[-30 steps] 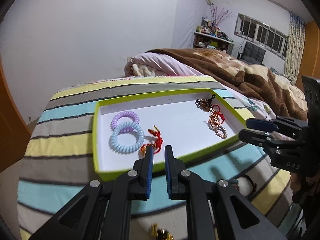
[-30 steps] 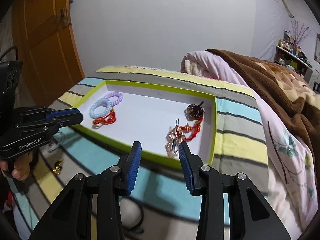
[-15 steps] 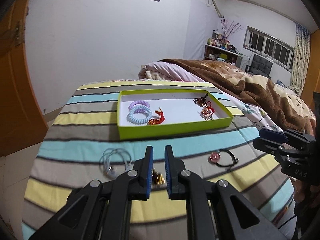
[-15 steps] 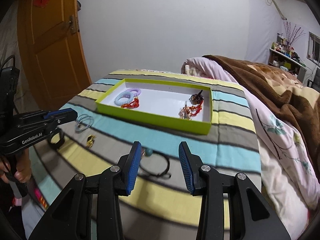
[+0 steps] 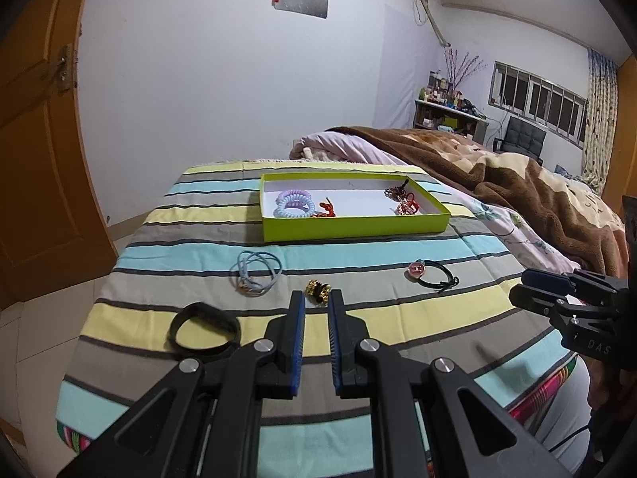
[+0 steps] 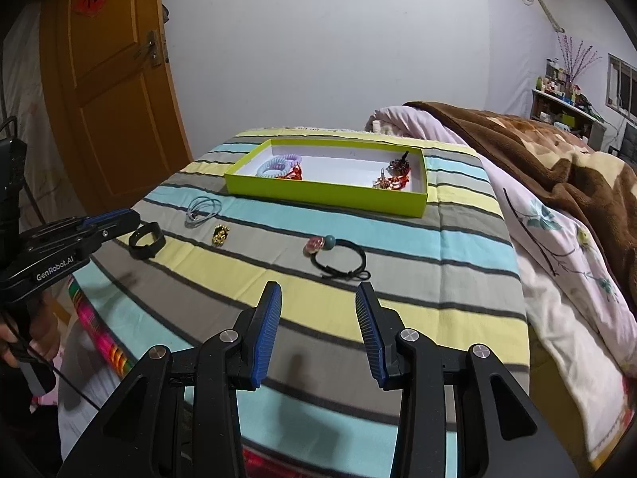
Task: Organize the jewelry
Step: 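Withdraw both tools from the tray toward the remaining accessories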
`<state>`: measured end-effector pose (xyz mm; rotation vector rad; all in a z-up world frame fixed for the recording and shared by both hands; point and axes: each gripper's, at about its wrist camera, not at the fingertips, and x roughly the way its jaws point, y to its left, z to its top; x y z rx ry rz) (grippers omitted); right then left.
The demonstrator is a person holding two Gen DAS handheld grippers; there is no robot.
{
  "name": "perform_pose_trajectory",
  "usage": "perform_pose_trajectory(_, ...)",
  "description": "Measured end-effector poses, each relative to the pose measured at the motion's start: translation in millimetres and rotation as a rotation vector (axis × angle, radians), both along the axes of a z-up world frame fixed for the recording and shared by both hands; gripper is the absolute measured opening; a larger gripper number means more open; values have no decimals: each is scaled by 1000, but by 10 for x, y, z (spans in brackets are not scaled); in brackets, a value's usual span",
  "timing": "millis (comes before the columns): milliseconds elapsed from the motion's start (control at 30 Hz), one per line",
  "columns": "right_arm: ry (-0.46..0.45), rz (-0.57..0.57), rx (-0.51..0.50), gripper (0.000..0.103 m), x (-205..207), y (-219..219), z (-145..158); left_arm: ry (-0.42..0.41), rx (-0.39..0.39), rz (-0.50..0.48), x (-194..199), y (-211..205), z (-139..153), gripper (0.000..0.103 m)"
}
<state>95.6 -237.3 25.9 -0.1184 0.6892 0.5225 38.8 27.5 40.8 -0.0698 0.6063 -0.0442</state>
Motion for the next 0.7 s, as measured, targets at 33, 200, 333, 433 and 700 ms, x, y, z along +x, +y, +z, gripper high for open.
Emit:
perform_pose_trajectory(33, 1, -1, 2, 40, -20, -8, 1, -3, -3, 5, -30, 10, 4, 12)
perform_pose_trajectory(200, 3, 0, 2, 40, -73, -3, -1, -9, -7, 23, -133, 60, -7, 12)
perform_pose_trajectory(333, 2, 8, 1, 40, -92, 24, 3, -15, 3, 32, -206, 102, -11, 12)
perform_pose_trajectory(433, 2, 14, 2, 40, -85, 39, -4, -18, 11, 40, -234, 140, -8, 12)
perform_pose_trajectory(700, 12, 18, 3, 40, -30, 82, -35, -7, 3, 71, -181, 274, -53, 22)
